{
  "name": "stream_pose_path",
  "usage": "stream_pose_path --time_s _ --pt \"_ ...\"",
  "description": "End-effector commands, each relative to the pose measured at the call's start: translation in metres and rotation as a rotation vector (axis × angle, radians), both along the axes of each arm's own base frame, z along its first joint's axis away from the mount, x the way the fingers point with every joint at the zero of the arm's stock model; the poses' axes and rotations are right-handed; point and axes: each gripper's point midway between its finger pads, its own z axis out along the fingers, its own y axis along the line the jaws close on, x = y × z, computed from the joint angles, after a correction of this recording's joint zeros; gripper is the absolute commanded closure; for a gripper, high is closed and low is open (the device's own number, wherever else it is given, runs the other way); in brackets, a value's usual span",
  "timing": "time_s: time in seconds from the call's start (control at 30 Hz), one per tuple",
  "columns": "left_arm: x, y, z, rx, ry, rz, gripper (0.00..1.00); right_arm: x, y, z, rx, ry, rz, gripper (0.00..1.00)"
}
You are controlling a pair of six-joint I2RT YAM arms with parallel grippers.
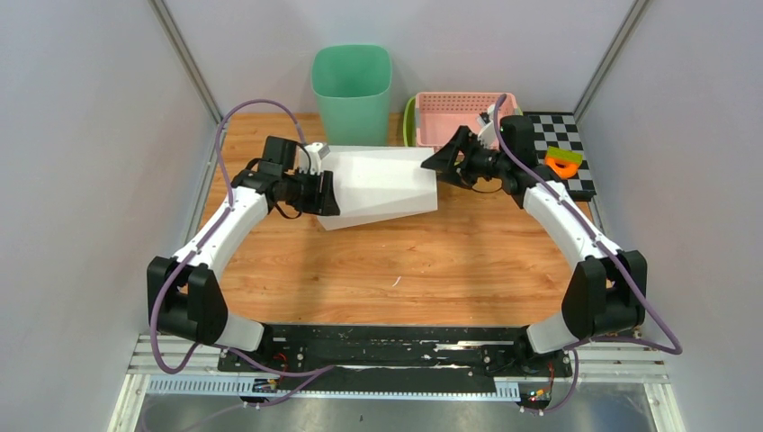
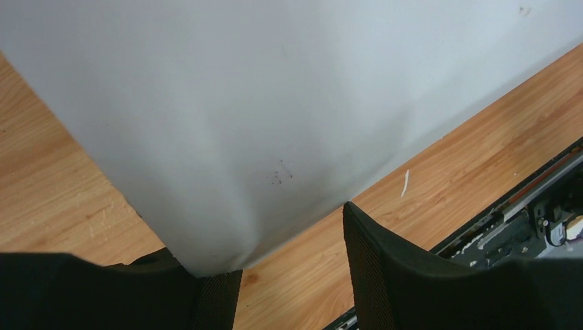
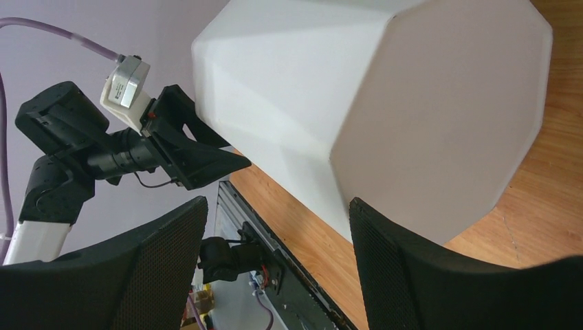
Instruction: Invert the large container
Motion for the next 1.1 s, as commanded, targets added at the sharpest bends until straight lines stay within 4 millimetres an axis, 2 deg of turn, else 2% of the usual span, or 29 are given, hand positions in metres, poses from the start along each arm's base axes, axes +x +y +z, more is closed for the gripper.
stream_pose_path --time_s 0.0,0.13,0.47,0.77,0.93,1.07 --pt "-0.006 -0.038 0.026 -0.138 -0.054 -0.159 0.46 -0.040 0.041 0.052 0.110 -0.051 0.182 0.23" --pt "-0.011 -0.044 0.027 -0.168 -0.049 -0.203 0.44 -0.043 0.046 0.057 0.114 -0.062 0.197 0.23" --pt "-0.014 -0.048 0.007 -0.172 0.014 -0.266 0.42 -0.053 0.052 0.070 0.116 -0.098 0.230 0.23" --pt "-0.019 -0.052 0.003 -0.194 0.034 -0.316 0.40 -0.060 0.052 0.082 0.111 -0.131 0.247 0.23" --pt "-0.024 -0.052 -0.002 -0.189 0.054 -0.339 0.40 -0.063 0.050 0.084 0.104 -0.145 0.249 0.23" --pt "-0.025 -0.049 -0.013 -0.171 0.081 -0.338 0.39 -0.064 0.048 0.079 0.089 -0.148 0.244 0.23"
